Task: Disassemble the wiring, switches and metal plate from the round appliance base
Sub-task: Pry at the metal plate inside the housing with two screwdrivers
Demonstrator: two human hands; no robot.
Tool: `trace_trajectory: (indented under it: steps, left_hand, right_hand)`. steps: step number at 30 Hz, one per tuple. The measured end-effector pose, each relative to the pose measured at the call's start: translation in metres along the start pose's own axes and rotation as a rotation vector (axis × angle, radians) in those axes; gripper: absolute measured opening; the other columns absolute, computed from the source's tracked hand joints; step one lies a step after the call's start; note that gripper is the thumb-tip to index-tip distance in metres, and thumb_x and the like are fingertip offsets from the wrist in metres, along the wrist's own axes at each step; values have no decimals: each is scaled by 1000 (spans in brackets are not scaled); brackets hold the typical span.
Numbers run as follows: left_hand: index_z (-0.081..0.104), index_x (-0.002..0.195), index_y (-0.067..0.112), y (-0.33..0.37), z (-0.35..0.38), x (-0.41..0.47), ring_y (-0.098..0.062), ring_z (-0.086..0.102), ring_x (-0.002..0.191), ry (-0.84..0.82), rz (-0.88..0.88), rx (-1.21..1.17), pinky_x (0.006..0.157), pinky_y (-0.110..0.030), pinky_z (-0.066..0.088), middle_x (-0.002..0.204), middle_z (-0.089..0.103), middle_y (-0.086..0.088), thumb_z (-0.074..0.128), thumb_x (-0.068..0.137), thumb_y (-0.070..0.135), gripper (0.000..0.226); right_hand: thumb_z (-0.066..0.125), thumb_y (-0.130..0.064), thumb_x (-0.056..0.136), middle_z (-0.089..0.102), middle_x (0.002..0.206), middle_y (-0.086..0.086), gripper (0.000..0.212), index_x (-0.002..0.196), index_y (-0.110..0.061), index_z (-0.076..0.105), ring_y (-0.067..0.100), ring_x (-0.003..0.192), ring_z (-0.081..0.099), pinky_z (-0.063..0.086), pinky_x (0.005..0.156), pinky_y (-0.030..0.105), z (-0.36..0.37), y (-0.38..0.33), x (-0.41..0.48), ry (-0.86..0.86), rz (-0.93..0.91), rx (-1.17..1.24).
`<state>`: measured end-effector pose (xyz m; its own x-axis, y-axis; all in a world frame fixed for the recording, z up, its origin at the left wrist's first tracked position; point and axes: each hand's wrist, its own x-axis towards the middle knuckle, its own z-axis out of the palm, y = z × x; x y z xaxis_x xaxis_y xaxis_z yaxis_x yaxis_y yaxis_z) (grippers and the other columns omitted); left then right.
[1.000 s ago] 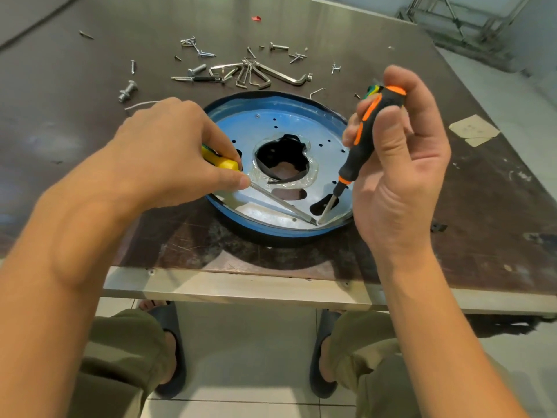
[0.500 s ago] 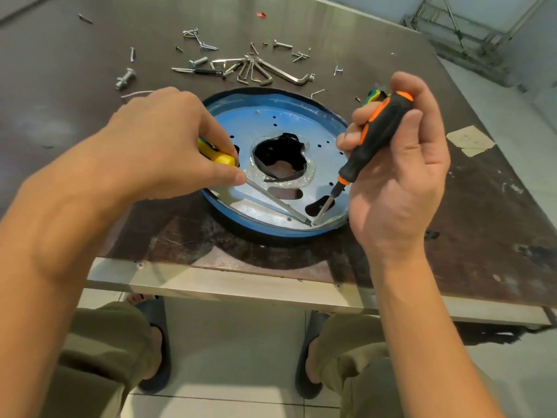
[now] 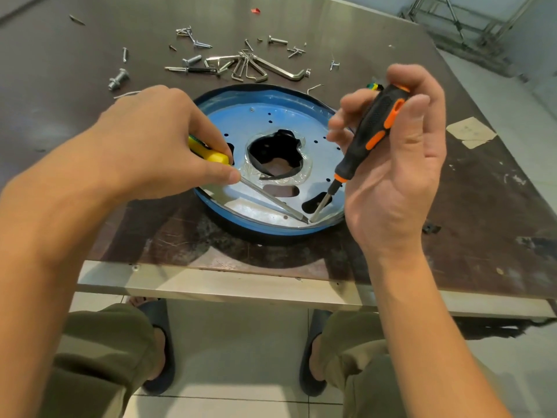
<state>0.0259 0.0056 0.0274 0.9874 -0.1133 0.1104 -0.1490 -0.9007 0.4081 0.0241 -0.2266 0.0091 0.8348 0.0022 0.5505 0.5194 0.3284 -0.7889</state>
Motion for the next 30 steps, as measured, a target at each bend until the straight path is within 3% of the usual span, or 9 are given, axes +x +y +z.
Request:
trace_trajectory:
  steps: [3, 6, 10, 12, 15, 17, 20, 26, 30]
  left_hand:
    - [75, 86, 45, 0, 0, 0, -24, 59, 85, 4, -1, 0, 74, -43, 55, 90, 71, 10, 69, 61, 70, 37]
    - [75, 88, 44, 0, 0, -1, -25, 60, 86, 1, 5, 0, 76, -45, 56, 91, 71, 9, 70, 63, 69, 35]
    - [76, 89, 44, -1, 0, 0, -26, 59, 88, -5, 15, 9, 77, -47, 56, 93, 71, 6, 72, 65, 67, 34]
    - [76, 90, 43, 0, 0, 0, -26, 59, 89, -9, 11, 6, 78, -47, 56, 94, 71, 6, 69, 63, 69, 37]
    - [76, 89, 43, 1, -1, -1, -26, 59, 88, -6, 7, 2, 77, -47, 56, 93, 71, 7, 66, 61, 70, 40]
    - [76, 89, 43, 1, 0, -1, -26, 59, 87, -5, 8, 1, 77, -47, 56, 92, 71, 7, 68, 63, 69, 38]
    - [76, 88, 43, 0, 1, 0, -26, 59, 87, 9, 15, 6, 77, -46, 55, 92, 71, 7, 70, 64, 68, 36]
    - [75, 85, 46, 0, 1, 0, -24, 58, 88, 14, 19, 7, 76, -44, 55, 95, 70, 8, 67, 63, 72, 35]
    - [75, 85, 45, 0, 0, -1, -25, 58, 87, 13, 12, 5, 77, -47, 56, 93, 70, 7, 70, 63, 70, 34]
  right_hand:
    - [59, -20, 103, 51, 91, 8, 18, 118, -11, 53, 23, 80, 52, 48, 71, 38, 2, 0, 1, 49, -6, -55]
    - [40, -3, 107, 60, 96, 13, 22, 124, -6, 54, 20, 80, 60, 50, 77, 37, -2, 1, 1, 45, 15, -16]
    - [33, -6, 109, 66, 98, 14, 25, 123, -6, 53, 26, 83, 64, 50, 81, 40, -2, 0, 0, 46, 62, 68]
    - [44, -14, 108, 61, 96, 11, 15, 118, -8, 54, 25, 83, 60, 48, 77, 39, 1, -2, 1, 56, 60, 73]
    - [58, -19, 98, 49, 92, 12, 25, 120, -8, 54, 22, 79, 52, 44, 75, 39, 3, -1, 2, 86, 25, 13]
    - [49, -8, 105, 54, 101, 17, 19, 123, -6, 57, 27, 84, 55, 47, 80, 40, 0, 1, 2, 69, 29, 22]
    - [34, -3, 107, 60, 104, 21, 27, 121, -5, 57, 31, 88, 59, 50, 82, 39, -4, 1, 1, 56, 48, 65]
    - [57, -13, 103, 50, 88, 7, 11, 113, -10, 55, 20, 77, 51, 44, 72, 37, 1, -1, 2, 62, 43, 76]
    - [39, -1, 106, 61, 96, 15, 22, 120, -5, 55, 26, 82, 58, 48, 80, 38, -4, 1, 2, 64, 32, 71]
